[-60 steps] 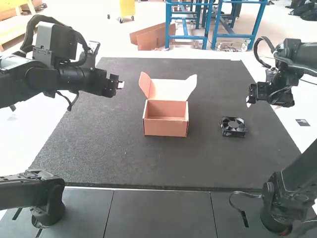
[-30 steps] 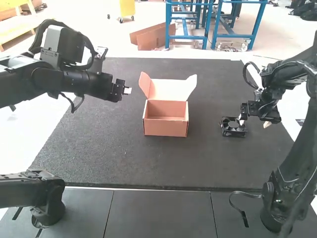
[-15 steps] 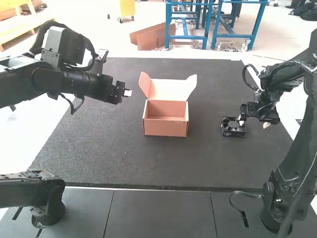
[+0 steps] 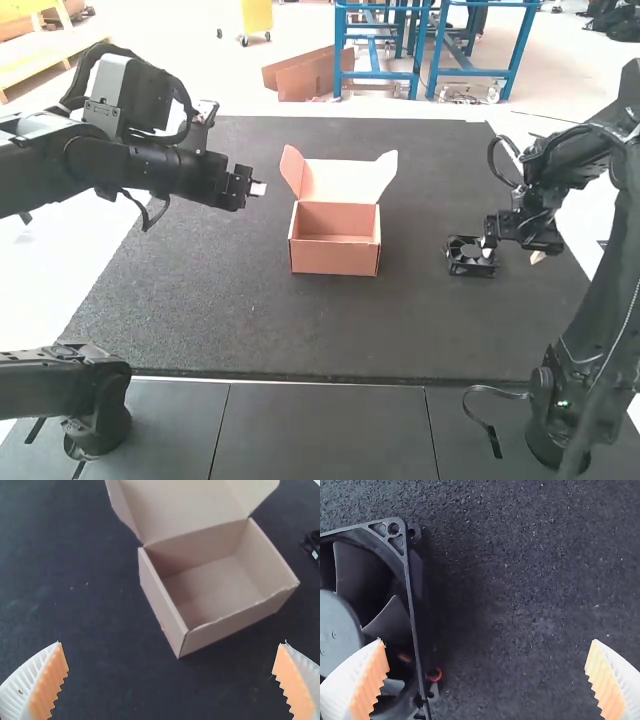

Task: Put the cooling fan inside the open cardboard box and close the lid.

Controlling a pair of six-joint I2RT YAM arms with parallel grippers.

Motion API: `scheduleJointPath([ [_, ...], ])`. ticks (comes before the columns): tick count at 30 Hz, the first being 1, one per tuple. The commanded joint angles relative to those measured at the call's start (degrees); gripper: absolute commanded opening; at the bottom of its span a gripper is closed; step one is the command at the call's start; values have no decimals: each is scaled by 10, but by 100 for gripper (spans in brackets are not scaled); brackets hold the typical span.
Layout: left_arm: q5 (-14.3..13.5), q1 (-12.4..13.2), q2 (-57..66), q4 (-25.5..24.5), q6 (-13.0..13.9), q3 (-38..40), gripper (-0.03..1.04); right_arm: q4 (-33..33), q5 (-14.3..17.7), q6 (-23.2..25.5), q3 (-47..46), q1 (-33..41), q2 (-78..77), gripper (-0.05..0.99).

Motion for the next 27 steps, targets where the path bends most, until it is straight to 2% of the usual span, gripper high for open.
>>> scheduleJointPath([
  [1, 5, -3, 0, 0, -6, 24, 97, 1, 7, 5, 16, -10, 11, 90],
  [8, 5, -3, -1, 0, -6, 24, 97, -1, 7, 5, 14, -11, 26, 89],
  [10, 5, -3, -1, -1, -6, 25, 97, -1, 2, 9, 14, -11, 31, 80],
  [17, 4, -3, -1, -1, -6, 25, 97, -2, -37, 15, 9, -11, 33, 33],
  [20, 4, -2, -1, -2, -6, 25, 97, 0, -44, 30, 4, -11, 34, 20],
  [22, 4, -2, -2, -2, -6, 24, 97, 2, -57, 51, 1, -11, 36, 3],
  [23, 4, -2, -2, -2, -6, 24, 97, 2, -62, 57, 1, -11, 37, -2],
  [27, 4, -2, -2, -4, -6, 24, 97, -1, -67, 70, 1, -11, 41, -2],
])
